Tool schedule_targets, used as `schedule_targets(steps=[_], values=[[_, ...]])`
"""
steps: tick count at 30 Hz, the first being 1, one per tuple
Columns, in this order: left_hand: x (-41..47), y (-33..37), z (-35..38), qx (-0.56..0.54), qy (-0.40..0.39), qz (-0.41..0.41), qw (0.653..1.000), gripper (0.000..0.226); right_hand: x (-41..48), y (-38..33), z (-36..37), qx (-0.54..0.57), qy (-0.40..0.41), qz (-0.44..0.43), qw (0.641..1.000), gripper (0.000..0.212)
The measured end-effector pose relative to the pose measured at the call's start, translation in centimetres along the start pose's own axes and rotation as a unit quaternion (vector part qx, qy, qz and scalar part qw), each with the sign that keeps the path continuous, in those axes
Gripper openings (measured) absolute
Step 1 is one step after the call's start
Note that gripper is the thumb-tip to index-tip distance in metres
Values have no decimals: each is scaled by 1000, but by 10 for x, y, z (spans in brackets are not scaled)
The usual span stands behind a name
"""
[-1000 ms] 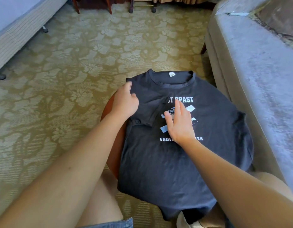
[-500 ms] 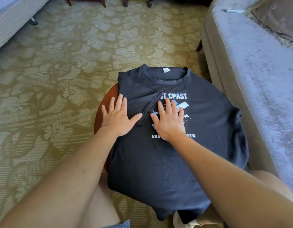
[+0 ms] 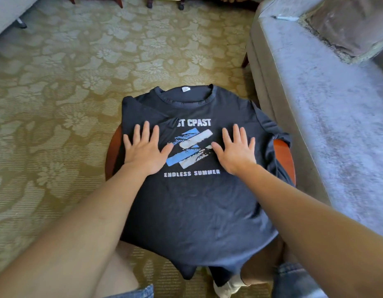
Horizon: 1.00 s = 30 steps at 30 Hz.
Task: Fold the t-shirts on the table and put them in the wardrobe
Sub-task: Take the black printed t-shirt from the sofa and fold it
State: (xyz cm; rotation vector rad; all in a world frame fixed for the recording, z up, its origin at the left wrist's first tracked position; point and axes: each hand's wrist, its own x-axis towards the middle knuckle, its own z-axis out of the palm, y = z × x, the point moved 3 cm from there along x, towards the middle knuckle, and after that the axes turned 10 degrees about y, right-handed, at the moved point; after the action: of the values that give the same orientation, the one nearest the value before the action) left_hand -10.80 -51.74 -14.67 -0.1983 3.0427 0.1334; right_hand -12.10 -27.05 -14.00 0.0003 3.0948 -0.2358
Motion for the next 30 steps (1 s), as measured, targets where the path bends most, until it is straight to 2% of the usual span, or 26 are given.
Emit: schedule_targets(steps=[5, 8, 11, 13, 16, 18, 21, 25, 30], values=[[-1, -22, -3, 23, -10, -3, 1000, 81, -21, -14, 12, 18, -8, -13, 1000, 73], [-5, -26, -9, 16, -17, -31, 999, 83, -24, -21, 8, 56, -21, -21, 998, 70], [0, -4, -21, 8, 6, -68, 998, 86, -21, 4, -13, 104, 66, 5, 992, 61], [3, 30, -23, 11, 35, -30, 999, 81, -20, 34, -28, 124, 138, 50, 981, 54], [2, 95, -16, -14, 44, 60, 997, 77, -20, 85, -39, 147, 180, 146, 962, 57], [1, 132, -8, -30, 33, 92, 995, 76, -16, 118, -37, 181, 162, 228, 943, 66], [-4, 160, 8, -18, 22, 103, 994, 73, -7, 154, -23, 287, 67, 300, 907, 77], [-8, 160, 19, -12, 52, 91, 994, 71, 5, 160, -19, 395, 12, 241, 886, 74], [-8, 160, 17, -21, 68, 89, 993, 70, 25, 158, -25, 412, 22, 201, 889, 64]])
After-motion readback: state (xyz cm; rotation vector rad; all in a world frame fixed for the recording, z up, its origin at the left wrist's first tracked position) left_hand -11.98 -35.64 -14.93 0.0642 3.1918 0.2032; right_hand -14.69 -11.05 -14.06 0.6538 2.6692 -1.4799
